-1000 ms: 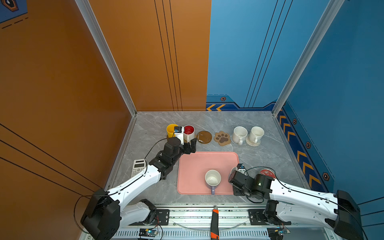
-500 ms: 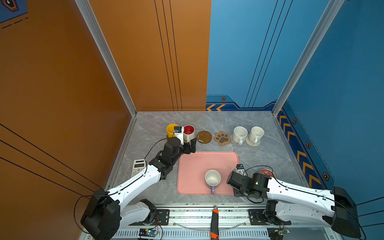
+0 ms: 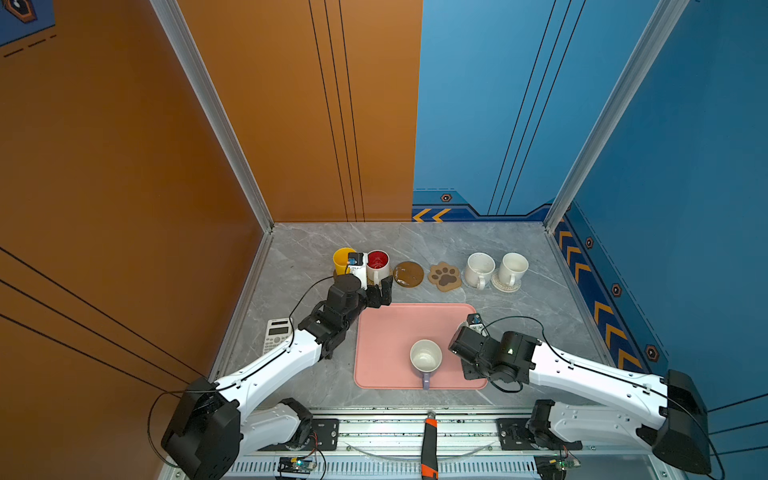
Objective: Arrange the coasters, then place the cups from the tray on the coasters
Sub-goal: 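Lift the blue-handled mug off the tray with the right gripper, then carry the blue-handled mug with the right gripper toward the paw-print coaster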
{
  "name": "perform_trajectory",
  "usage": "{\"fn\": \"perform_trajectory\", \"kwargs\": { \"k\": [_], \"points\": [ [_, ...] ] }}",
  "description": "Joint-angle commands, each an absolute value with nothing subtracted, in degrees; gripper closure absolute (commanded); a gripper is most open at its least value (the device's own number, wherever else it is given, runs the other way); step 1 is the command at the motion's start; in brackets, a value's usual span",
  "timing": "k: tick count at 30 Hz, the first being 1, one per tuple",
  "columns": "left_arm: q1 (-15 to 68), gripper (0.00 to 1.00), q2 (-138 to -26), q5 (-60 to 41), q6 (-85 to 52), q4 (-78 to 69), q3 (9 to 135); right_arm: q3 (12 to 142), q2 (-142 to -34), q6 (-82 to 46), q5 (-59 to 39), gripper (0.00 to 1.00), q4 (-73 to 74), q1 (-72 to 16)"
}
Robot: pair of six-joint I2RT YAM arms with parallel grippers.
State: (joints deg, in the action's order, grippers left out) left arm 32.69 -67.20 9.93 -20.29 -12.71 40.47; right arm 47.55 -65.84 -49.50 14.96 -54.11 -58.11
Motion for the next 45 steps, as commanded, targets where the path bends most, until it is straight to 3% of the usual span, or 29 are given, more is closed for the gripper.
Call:
{"fn": "perform_trajectory", "kwargs": {
  "k": [1,13,27,45],
  "points": [
    [32.03,0.00,-67.74,8.90,-18.90,-13.84,40.86,52.32,-66.21,-43.93,16.24,1.00,-55.03,-55.67],
    [31.44,0.00,-67.85,8.26,-18.81,-13.54,40.78,61.78,-73.33,-31.16,11.62,1.00,-53.56,-46.23],
    [30.84,0.01,-67.94,7.90,-18.80,-13.36,40.70,76.74,-89.38,-18.19,8.73,1.00,-51.90,-33.96],
    [30.19,0.01,-66.27,8.11,-18.85,-12.75,40.11,93.20,-105.14,-14.90,6.49,1.00,-49.10,-29.11]
  ]
}}
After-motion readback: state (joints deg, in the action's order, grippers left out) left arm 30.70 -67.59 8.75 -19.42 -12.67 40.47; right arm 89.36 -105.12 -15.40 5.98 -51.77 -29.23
